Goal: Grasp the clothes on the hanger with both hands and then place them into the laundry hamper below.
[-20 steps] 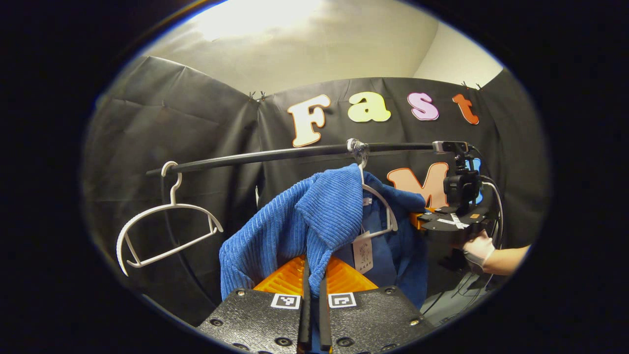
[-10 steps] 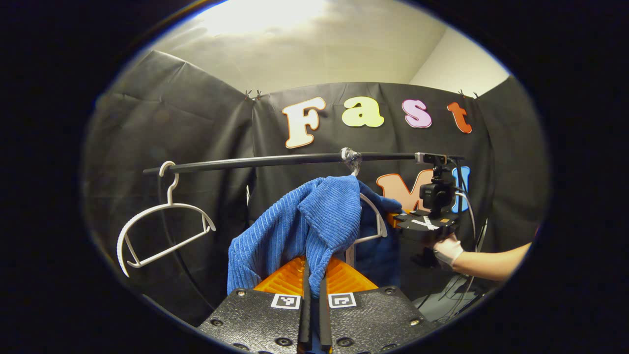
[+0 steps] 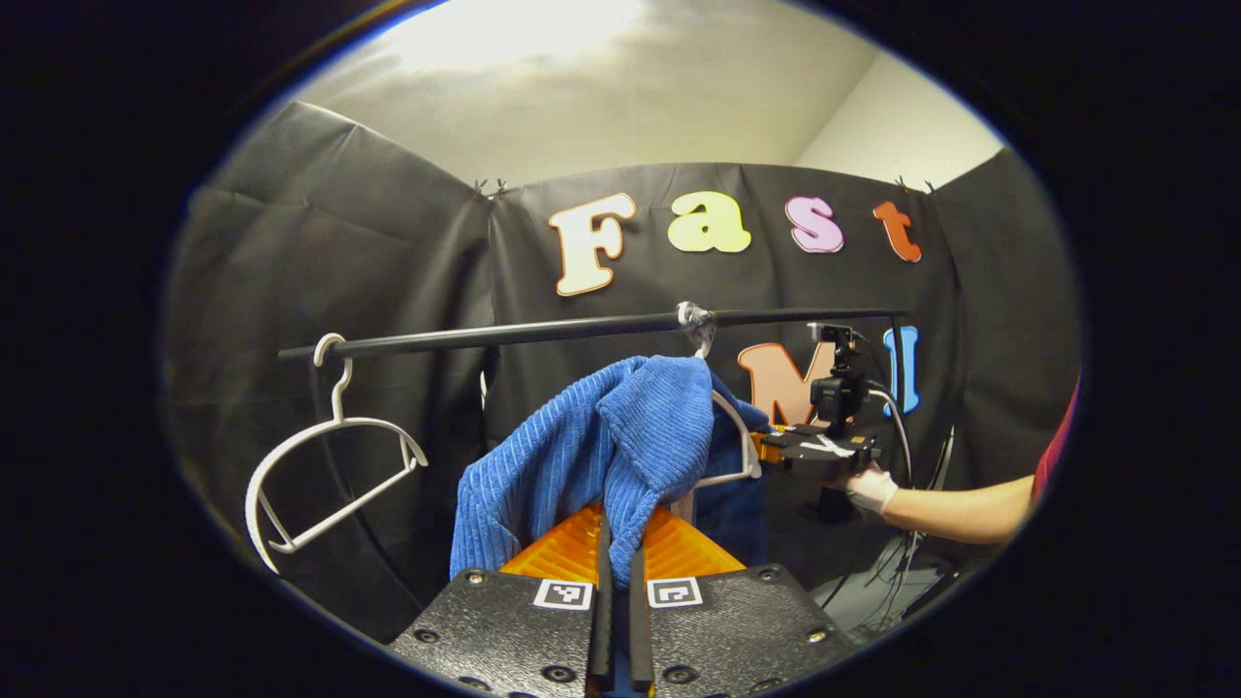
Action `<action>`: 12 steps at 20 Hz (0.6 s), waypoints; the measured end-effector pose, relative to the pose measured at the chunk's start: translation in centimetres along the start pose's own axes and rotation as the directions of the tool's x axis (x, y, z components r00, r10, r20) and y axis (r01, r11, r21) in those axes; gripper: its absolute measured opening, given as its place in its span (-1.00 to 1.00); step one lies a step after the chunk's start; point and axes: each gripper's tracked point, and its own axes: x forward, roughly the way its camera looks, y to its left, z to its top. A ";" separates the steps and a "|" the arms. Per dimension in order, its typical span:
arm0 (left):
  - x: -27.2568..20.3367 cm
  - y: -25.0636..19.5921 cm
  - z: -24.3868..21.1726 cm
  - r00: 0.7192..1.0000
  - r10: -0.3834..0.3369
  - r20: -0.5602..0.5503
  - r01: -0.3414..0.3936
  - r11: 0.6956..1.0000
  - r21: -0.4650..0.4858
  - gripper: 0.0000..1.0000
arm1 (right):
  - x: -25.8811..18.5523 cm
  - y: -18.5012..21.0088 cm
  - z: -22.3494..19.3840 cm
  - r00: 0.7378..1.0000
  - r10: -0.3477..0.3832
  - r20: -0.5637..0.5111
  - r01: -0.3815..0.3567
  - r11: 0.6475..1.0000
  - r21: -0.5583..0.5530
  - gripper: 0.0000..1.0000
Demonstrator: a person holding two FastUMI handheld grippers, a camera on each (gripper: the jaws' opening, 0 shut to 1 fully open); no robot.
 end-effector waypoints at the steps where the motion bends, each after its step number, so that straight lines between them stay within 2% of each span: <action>1: 0.0 -0.1 -0.2 1.000 -0.001 -0.008 0.001 1.000 0.006 -0.89 | -0.1 0.0 0.1 1.000 0.000 -0.001 0.000 1.000 0.000 -0.67; 9: 0.0 -1.9 -1.4 0.999 -0.022 -0.040 0.020 0.999 -0.040 -0.68 | -1.9 -1.4 -0.3 0.999 -0.022 -0.024 0.022 0.999 -0.026 -0.67; 10: 0.2 -2.4 -0.9 0.999 -0.030 -0.024 0.029 0.999 -0.034 -0.51 | -2.2 -1.8 -0.3 0.999 -0.030 -0.026 0.029 0.999 -0.037 -0.67; 11: 0.1 -2.9 -0.7 0.999 -0.037 -0.014 0.036 0.999 -0.021 -0.55 | -2.4 -2.0 -0.1 0.999 -0.037 -0.026 0.036 0.999 -0.040 -0.66; 12: 0.2 -3.0 -0.1 0.999 -0.035 0.005 0.035 0.999 0.002 -0.51 | -2.7 -2.2 0.2 0.999 -0.043 -0.021 0.042 0.998 -0.036 -0.67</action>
